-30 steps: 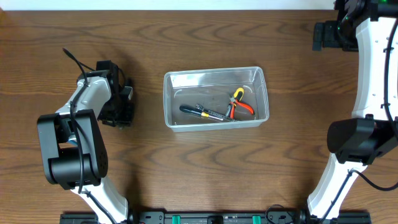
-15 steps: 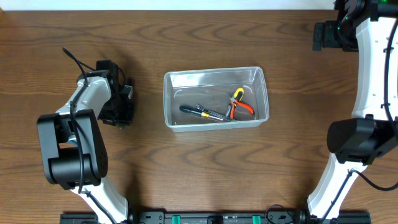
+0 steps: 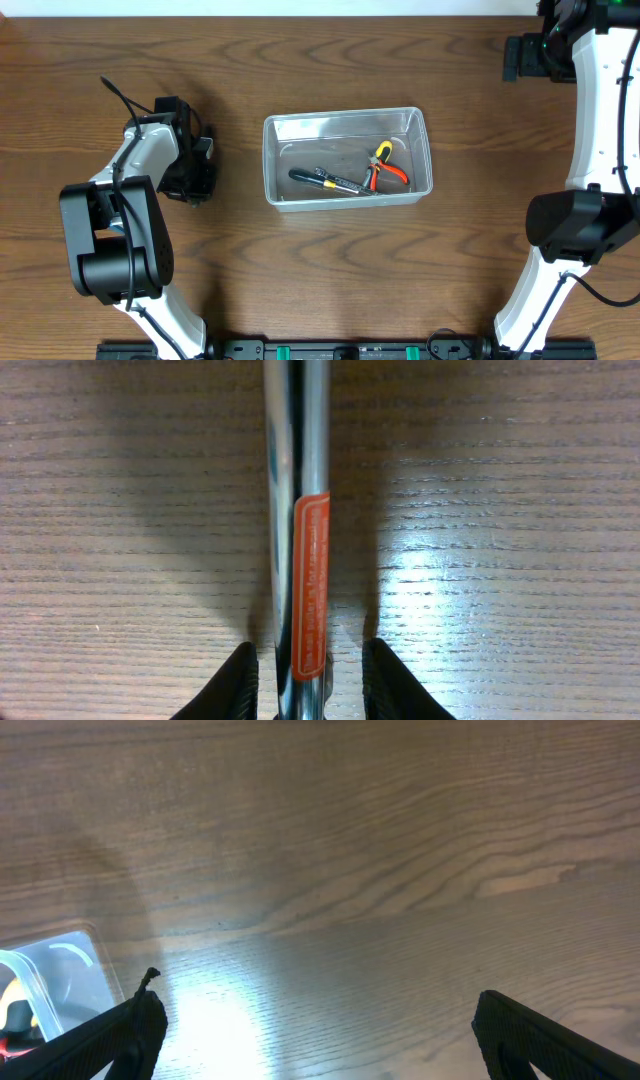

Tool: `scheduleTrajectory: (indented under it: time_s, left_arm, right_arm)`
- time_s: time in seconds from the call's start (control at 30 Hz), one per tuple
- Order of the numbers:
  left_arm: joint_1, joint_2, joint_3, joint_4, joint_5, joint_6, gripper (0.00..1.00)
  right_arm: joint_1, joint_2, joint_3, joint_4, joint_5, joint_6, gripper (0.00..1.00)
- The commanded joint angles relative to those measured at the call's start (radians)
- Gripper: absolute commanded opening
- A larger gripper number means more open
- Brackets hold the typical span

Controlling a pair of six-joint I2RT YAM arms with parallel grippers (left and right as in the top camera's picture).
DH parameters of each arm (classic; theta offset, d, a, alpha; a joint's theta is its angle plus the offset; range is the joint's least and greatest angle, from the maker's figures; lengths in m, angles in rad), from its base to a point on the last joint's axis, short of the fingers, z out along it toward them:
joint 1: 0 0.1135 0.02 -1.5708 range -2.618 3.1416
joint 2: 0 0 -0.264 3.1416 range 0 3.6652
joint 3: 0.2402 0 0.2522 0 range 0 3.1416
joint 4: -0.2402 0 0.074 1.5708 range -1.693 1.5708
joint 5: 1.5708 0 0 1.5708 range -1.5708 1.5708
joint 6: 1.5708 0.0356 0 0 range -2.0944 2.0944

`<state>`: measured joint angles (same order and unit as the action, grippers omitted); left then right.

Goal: Pack container
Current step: 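Close the left gripper on the marker and lift it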

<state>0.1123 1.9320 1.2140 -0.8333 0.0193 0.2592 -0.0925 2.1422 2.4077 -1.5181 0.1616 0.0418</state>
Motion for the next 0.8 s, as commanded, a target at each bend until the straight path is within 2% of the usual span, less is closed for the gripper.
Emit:
scheduleTrajectory:
  time_s: [0.0,0.67,0.77]
  left_arm:
    - [0.005,-0.024,0.017,-0.003,-0.005,-0.002,0.25]
    - [0.005,-0.156,0.047,-0.005,-0.031,-0.002,0.25]
    - [0.005,-0.154,0.047,-0.011,-0.031,-0.002,0.33]
  right_arm:
    - [0.0,-0.012,0.013,0.0,0.006,0.013,0.99]
    - [0.0,-0.012,0.013,0.0,0.007,0.013,0.99]
    - [0.0,-0.012,0.013,0.0,0.006,0.013,0.99]
